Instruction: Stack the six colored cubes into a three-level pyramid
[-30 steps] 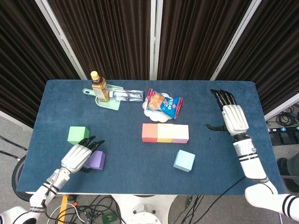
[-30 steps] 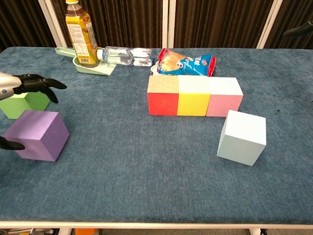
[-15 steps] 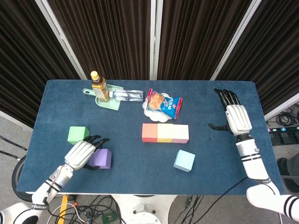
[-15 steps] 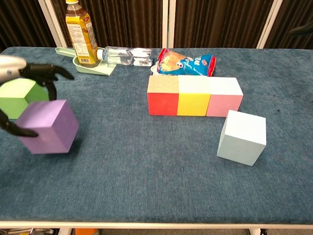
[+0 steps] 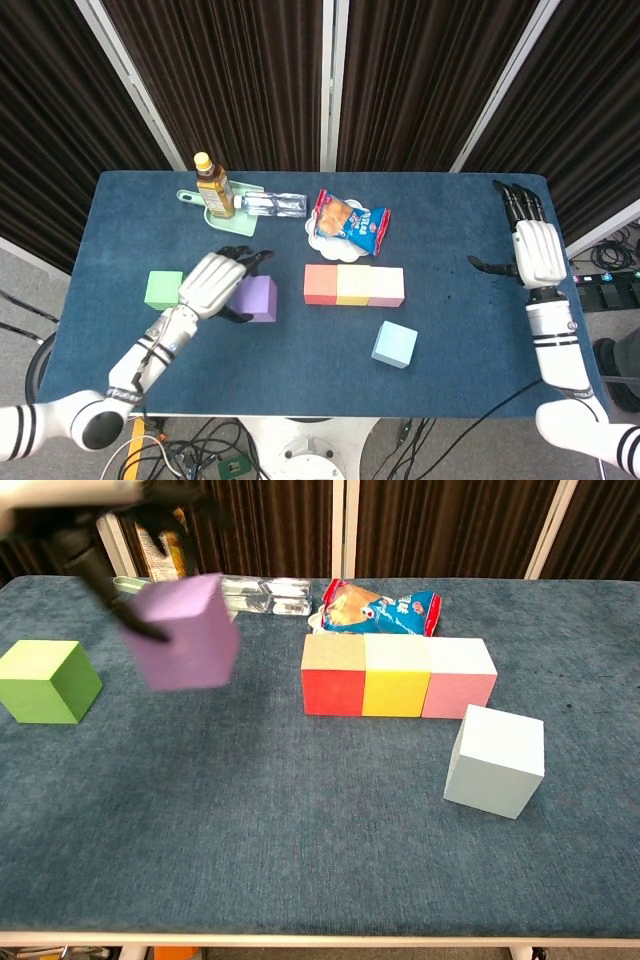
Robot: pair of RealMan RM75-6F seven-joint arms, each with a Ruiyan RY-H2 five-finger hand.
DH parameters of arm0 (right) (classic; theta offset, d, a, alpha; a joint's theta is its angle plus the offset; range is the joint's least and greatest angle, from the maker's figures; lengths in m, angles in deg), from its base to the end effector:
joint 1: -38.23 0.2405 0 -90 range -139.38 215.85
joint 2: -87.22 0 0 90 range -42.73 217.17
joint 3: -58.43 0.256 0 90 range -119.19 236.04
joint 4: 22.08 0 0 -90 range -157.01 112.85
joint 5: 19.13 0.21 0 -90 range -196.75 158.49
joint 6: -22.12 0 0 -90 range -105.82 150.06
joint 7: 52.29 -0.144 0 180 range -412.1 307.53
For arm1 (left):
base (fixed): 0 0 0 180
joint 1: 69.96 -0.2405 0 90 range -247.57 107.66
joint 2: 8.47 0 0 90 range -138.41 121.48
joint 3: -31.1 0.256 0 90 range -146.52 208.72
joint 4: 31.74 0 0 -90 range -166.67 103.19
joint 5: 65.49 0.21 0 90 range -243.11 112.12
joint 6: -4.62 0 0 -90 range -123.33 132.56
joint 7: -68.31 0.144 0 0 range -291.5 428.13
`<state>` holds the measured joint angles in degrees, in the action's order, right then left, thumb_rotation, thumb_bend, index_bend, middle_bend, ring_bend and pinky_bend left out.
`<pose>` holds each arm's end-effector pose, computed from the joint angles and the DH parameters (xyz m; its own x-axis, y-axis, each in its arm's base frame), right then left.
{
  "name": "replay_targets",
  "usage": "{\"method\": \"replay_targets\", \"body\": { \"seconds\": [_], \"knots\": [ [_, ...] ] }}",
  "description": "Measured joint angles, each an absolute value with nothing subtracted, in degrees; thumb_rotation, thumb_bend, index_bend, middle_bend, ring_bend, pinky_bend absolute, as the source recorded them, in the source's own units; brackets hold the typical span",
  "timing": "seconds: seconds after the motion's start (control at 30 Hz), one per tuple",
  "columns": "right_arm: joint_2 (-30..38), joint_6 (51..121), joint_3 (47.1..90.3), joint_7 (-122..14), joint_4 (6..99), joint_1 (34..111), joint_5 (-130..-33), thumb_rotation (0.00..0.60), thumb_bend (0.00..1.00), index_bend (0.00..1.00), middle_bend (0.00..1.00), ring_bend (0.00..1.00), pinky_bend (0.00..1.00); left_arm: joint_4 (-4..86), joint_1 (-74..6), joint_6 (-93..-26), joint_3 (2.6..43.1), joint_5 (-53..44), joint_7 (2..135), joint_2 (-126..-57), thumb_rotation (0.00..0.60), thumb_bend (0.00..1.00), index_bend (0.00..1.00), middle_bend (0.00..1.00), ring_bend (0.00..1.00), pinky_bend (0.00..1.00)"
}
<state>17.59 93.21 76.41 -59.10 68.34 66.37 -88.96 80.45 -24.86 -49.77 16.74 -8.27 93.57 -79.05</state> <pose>-0.2170 -0.3440 0.1531 0.0897 0.0945 0.9915 -0.9819 -0.1586 0.1040 -0.0776 0.3170 0.0608 0.3987 0.2756 0.8747 0.8487 -0.4722 -0.2381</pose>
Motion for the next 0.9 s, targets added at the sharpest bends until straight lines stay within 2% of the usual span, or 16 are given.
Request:
{"method": "replay_targets", "body": {
  "seconds": [0.13, 0.33, 0.53, 0.9],
  "knots": [
    [18.79, 93.72, 76.48, -63.03, 68.8, 65.0, -89.3, 0.6, 0.01, 0.0, 0.1, 0.0, 0.0, 78.33, -16.86, -50.25, 13.34, -18.29, 99.86, -84.66, 0.6, 0.17, 0.13, 0.54, 0.18, 0.25],
    [21.38, 94.39, 76.27, -67.84, 68.52, 62.54, -90.28, 0.6, 0.01, 0.0, 0.11, 0.0, 0.0, 71.9, -7.6, -50.9, 10.69, -29.28, 105.34, -92.76, 0.6, 0.17, 0.13, 0.54, 0.18, 0.25],
    [21.83, 94.27, 75.94, -70.2, 67.4, 61.66, -90.84, 0.6, 0.02, 0.0, 0.11, 0.0, 0.0, 66.73, -2.27, -52.47, 10.09, -32.54, 108.58, -97.0, 0.6, 0.17, 0.13, 0.54, 0.18, 0.24],
    [21.35, 93.97, 75.59, -72.22, 65.32, 61.1, -91.74, 0.6, 0.02, 0.0, 0.11, 0.0, 0.0, 62.89, 1.13, -54.28, 11.69, -35.23, 111.27, -99.67, 0.6, 0.17, 0.13, 0.55, 0.2, 0.24]
  ]
}}
